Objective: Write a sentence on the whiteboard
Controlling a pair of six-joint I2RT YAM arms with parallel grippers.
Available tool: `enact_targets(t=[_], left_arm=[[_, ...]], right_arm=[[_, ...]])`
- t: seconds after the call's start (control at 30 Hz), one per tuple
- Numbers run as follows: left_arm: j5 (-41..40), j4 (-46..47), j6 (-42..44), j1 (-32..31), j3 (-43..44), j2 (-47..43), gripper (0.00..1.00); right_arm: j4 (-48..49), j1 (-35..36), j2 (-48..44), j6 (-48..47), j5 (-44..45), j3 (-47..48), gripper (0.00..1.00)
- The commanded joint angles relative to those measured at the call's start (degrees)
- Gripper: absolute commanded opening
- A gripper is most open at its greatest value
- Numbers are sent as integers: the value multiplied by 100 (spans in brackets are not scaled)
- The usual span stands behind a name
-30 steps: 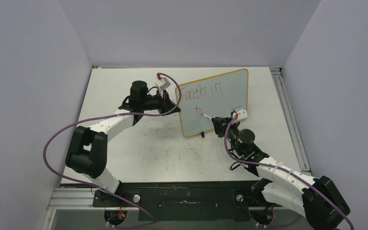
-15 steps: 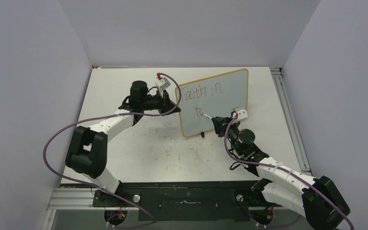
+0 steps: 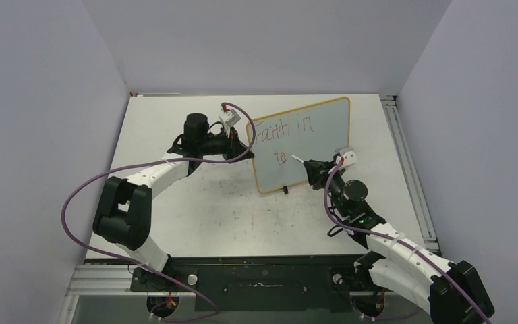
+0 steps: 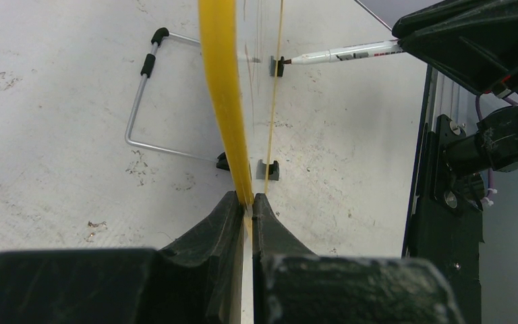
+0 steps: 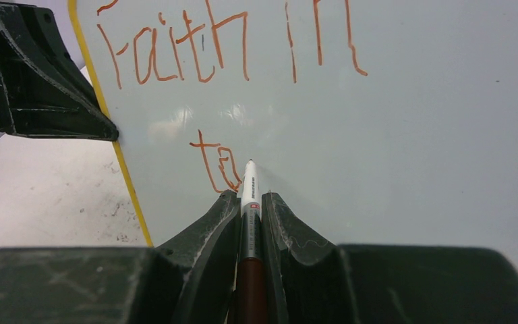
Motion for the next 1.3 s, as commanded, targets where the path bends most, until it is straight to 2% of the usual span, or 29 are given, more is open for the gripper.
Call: enact_targets(t=[0.0,0.77,1.27], left_arm=[[177,-101,80,-16,213,57,0],[188,-128,89,-25,235,66,0],[206,-136,89,-25,243,64,0]], right_arm=[[246,-255,-85,113,-541,216,5],[1079,-413,534,293,-671,263,5],[576,-413,263,398,-559,-177,5]])
